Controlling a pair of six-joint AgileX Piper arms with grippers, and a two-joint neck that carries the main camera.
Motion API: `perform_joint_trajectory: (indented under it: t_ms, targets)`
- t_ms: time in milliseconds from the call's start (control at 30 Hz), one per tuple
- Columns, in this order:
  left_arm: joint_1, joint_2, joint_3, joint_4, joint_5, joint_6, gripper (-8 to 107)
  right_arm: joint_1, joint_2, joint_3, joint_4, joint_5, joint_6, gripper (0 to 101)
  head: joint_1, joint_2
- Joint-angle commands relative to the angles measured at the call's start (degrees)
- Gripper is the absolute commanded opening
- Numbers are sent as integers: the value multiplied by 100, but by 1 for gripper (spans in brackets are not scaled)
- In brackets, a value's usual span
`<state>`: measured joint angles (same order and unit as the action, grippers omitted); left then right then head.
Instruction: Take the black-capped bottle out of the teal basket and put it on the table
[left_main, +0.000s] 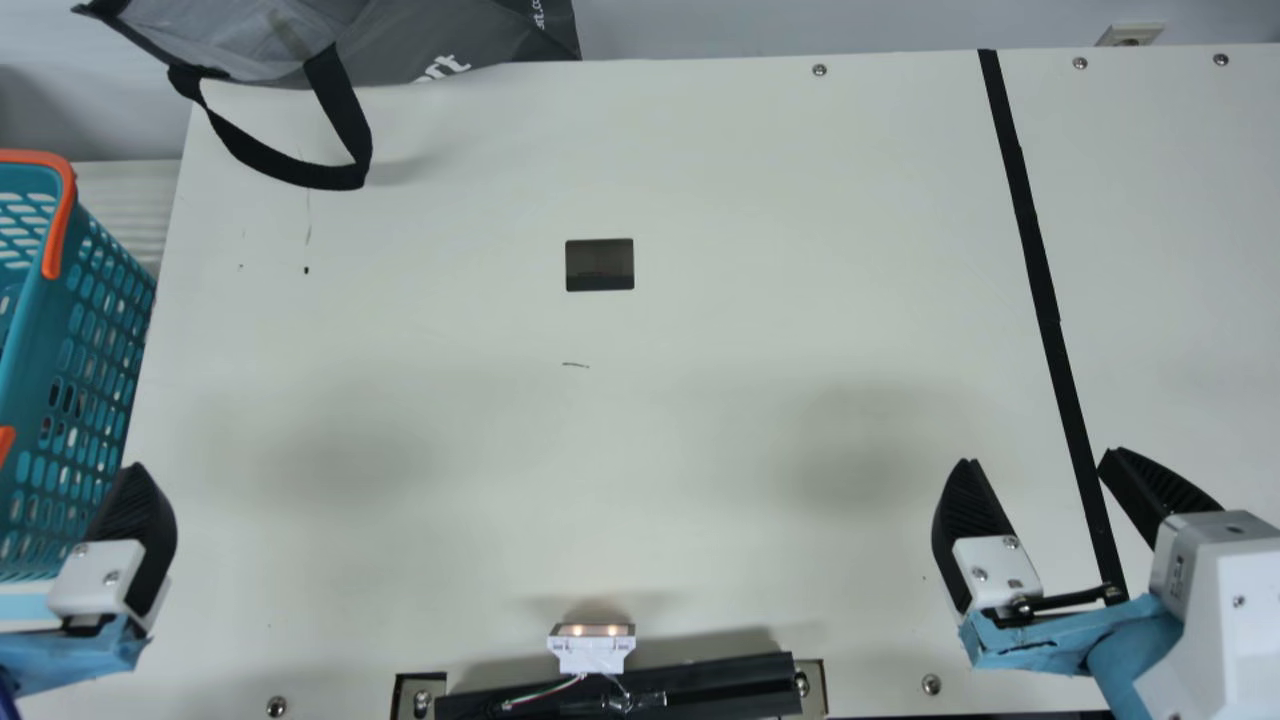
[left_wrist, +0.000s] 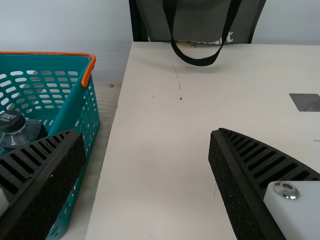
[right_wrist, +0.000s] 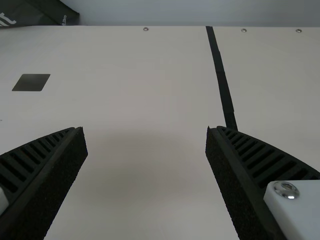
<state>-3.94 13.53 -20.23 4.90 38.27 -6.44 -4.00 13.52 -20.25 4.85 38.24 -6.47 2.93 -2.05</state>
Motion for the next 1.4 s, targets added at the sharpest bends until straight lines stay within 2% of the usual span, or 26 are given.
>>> perform_joint_trajectory:
  t_ms: [0,267,300,333,400,433,467,900,1367]
  targets:
    - [0,0,0,0,0,0,107,0,0,0,0,0,0,91,-21,47]
    - [35,0,11,-41,-24,12,107,0,0,0,0,7,0,91,-21,47]
    - [35,0,11,-41,-24,-1,14,0,0,0,0,7,0,91,-21,47]
    - [35,0,11,-41,-24,-1,0,0,0,0,0,7,0,91,-21,47]
    - [35,0,11,-41,-24,-1,0,0,0,0,0,7,0,91,-21,47]
    - [35,0,11,-41,-24,-1,22,0,0,0,0,7,0,91,-21,47]
    - [35,0,11,-41,-24,-1,107,0,0,0,0,7,0,91,-21,47]
    - [71,76,-3,-37,-80,3,107,0,0,0,5,2,0,91,-21,47]
    - [276,952,-326,102,-630,-34,107,0,0,0,0,2,0,91,-21,47]
